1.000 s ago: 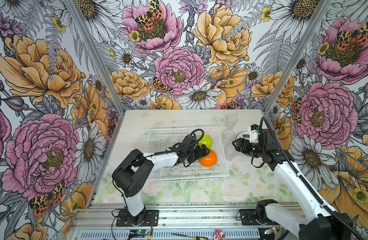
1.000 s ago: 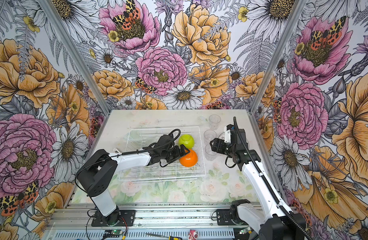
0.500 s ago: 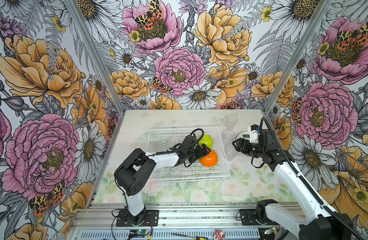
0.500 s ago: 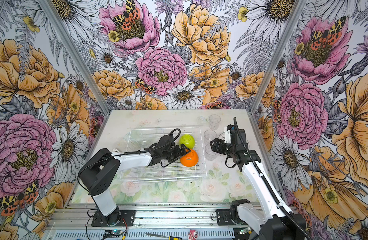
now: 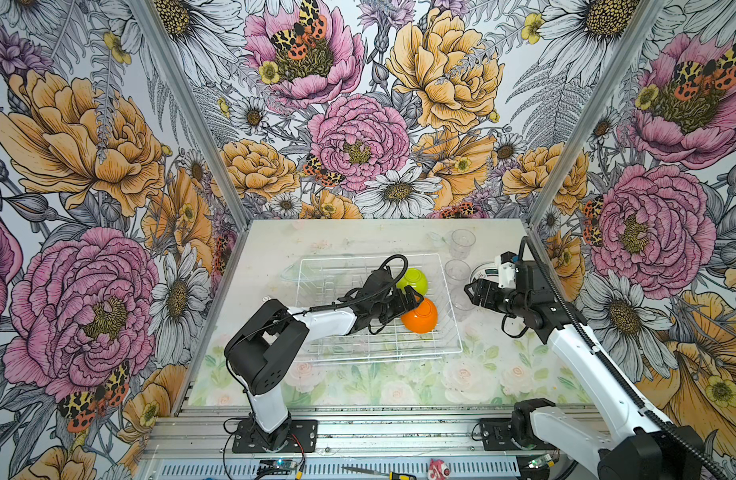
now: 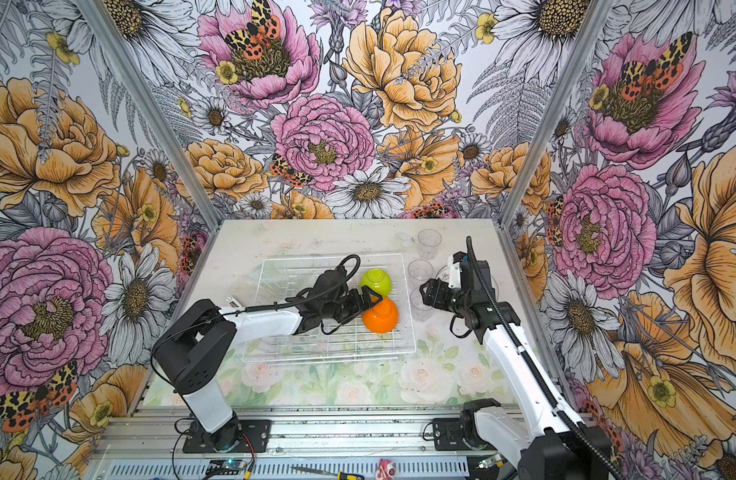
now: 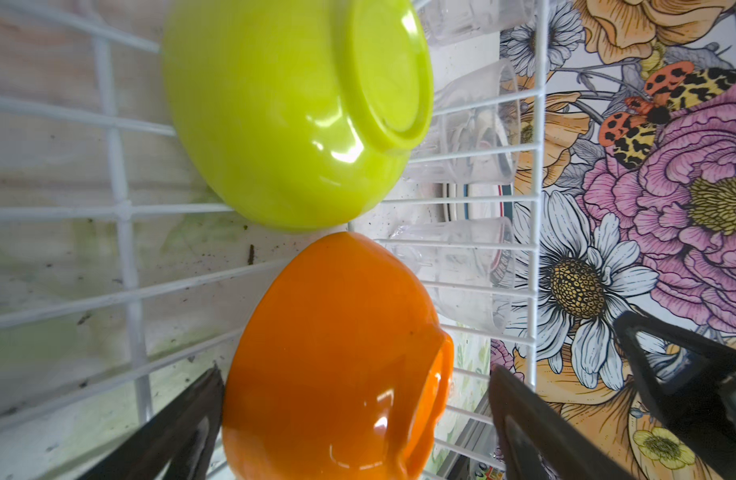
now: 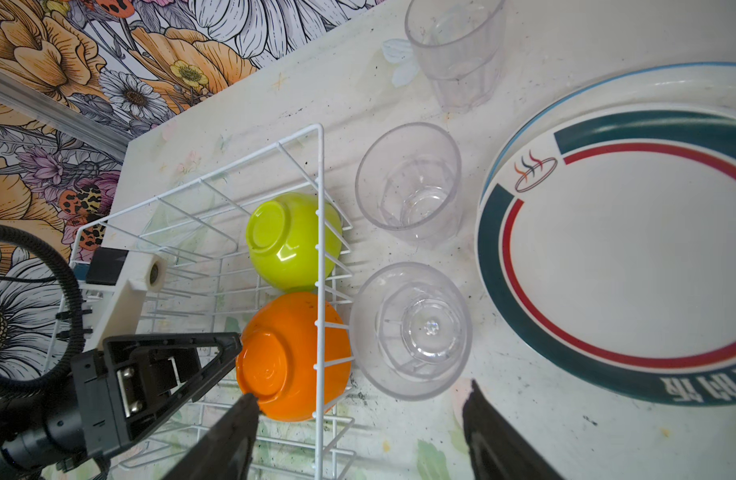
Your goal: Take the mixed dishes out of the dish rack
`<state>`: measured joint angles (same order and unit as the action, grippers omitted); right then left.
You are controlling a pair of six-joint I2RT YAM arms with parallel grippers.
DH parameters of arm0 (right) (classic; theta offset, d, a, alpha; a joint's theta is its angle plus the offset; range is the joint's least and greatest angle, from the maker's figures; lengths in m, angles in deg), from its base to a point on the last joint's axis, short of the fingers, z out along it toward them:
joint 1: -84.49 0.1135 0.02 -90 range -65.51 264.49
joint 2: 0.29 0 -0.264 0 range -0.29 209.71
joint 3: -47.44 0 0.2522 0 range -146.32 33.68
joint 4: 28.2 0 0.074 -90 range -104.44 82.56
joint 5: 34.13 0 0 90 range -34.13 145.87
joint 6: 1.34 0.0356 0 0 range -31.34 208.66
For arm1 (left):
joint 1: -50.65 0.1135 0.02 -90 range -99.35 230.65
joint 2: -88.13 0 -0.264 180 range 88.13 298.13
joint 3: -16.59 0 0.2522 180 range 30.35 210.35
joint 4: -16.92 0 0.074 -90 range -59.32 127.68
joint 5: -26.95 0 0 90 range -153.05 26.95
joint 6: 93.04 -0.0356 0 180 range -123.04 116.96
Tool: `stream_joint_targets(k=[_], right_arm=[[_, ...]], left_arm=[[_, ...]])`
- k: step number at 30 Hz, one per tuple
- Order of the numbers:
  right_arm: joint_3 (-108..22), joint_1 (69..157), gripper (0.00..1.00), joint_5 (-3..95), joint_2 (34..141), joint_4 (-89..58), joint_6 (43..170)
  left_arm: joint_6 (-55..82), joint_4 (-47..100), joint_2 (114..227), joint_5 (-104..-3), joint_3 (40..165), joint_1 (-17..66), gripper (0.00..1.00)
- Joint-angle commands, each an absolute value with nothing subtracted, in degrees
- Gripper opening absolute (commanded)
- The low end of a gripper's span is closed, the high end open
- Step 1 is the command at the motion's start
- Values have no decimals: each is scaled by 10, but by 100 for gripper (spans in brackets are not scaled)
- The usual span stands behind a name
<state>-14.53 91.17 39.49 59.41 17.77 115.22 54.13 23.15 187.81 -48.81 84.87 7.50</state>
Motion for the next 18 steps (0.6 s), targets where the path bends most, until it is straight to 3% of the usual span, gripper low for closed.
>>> stream_joint_targets(k=[1,16,18], right_arm=[[-141,910,78,393,593,161,1161],[-133,910,78,400,584,160,1163],[-131,909,78,402,582,160,1163]], left_arm=[[541,161,1844,-470,841,64,99],[578,62,1885,-445,833,51,98],[584,48,1893,-441,834,51,93]])
